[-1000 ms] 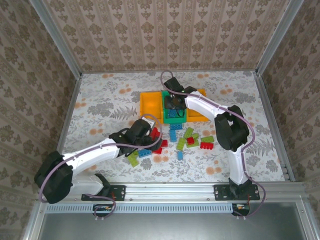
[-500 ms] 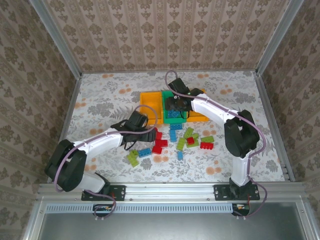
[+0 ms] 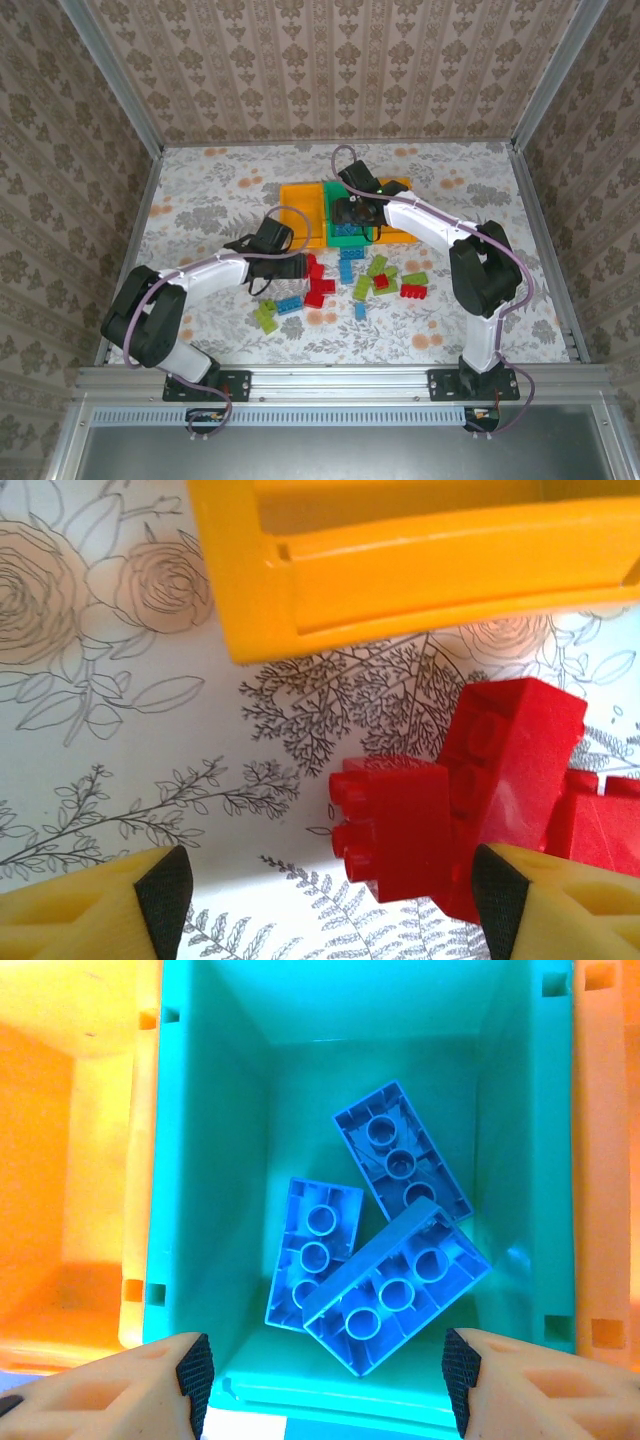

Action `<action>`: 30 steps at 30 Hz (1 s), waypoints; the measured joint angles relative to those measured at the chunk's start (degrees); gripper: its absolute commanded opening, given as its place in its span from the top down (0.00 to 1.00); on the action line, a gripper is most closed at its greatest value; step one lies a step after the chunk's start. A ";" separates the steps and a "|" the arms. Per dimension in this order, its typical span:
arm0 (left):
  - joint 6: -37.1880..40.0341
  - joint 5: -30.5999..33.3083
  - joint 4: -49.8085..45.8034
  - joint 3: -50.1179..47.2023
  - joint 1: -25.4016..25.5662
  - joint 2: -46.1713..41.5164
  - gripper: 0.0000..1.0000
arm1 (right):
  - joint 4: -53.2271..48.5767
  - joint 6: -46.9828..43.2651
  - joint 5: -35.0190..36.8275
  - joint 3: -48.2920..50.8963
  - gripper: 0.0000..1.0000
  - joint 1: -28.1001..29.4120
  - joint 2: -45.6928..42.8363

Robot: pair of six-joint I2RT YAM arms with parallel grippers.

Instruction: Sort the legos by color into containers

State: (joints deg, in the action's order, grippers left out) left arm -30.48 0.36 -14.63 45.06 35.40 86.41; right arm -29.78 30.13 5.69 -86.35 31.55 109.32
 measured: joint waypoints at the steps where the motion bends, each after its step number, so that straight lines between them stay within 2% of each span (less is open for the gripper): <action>1: -0.07 0.00 0.13 0.00 -0.22 0.00 0.27 | 0.02 0.00 0.00 0.00 0.34 0.00 -0.09; 24: -0.66 -0.61 2.16 0.37 -1.11 2.38 0.31 | 0.02 -0.02 0.00 0.61 0.33 0.00 -0.22; 30: -1.07 -0.59 2.71 0.37 -1.33 2.93 0.42 | 0.02 -0.02 0.00 0.72 0.32 0.00 -0.22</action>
State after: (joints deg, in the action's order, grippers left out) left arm -31.55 -0.23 -11.92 45.43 34.06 89.34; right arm -29.76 30.11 5.69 -85.62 31.55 109.10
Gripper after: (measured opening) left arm 0.613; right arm 0.674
